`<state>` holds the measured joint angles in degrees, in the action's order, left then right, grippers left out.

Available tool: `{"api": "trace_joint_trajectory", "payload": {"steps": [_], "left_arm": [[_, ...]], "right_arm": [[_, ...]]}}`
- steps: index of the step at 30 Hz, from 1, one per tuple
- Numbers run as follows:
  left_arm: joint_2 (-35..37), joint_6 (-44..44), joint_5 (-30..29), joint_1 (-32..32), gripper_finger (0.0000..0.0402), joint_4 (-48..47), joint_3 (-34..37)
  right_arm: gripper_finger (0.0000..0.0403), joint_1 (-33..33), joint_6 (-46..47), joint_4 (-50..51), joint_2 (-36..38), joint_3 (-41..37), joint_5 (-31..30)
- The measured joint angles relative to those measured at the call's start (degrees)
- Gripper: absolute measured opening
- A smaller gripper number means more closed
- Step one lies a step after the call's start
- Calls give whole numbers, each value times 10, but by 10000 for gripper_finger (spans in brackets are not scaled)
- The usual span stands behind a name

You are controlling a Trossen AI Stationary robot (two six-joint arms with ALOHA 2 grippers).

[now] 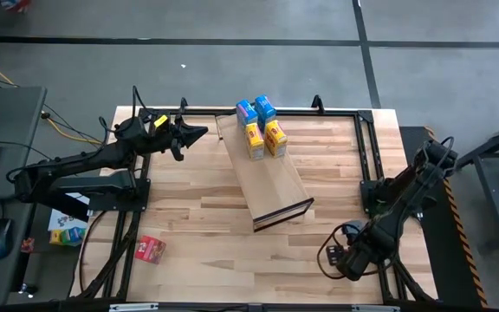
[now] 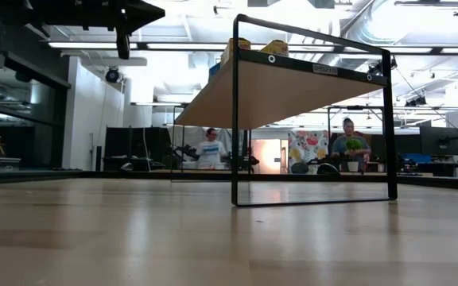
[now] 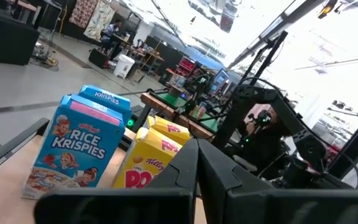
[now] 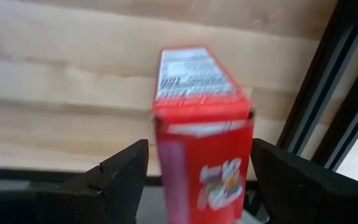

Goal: Stack cereal on shelf
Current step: Put the right red cereal box on the shelf

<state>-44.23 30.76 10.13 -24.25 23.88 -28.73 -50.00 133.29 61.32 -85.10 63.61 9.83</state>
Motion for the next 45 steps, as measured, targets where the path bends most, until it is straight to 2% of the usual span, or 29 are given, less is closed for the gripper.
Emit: {"api": "trace_joint_trajectory", "payload": {"steps": [8,19,24,27,30,32,34,36,39,44,45], "left_arm": [[0,-4,-3,-4,0,0,0],[0,1,-3,-21,0,0,0],[0,6,-3,-30,0,0,0],[0,6,-3,-34,0,0,0],[0,6,-3,-38,0,0,0],[0,6,-3,-39,0,0,0],[0,6,-3,-39,0,0,0],[0,6,-3,-39,0,0,0],[0,7,-3,-39,0,0,0],[0,12,-3,-39,0,0,0],[0,13,-3,-39,0,0,0]], "right_arm": [[260,1,-8,-37,0,-41,3],[149,0,-29,-76,24,-44,37],[121,-7,-65,-68,75,0,12],[121,-6,-110,-74,115,49,-70],[122,14,-182,-105,147,116,-226],[122,42,-256,-106,153,170,-320],[122,81,-362,-108,145,235,-372],[122,132,-462,-95,123,304,-373],[122,219,-553,-7,68,422,-313],[122,327,-583,281,-52,593,-232],[122,342,-580,304,-72,609,-221]]}}
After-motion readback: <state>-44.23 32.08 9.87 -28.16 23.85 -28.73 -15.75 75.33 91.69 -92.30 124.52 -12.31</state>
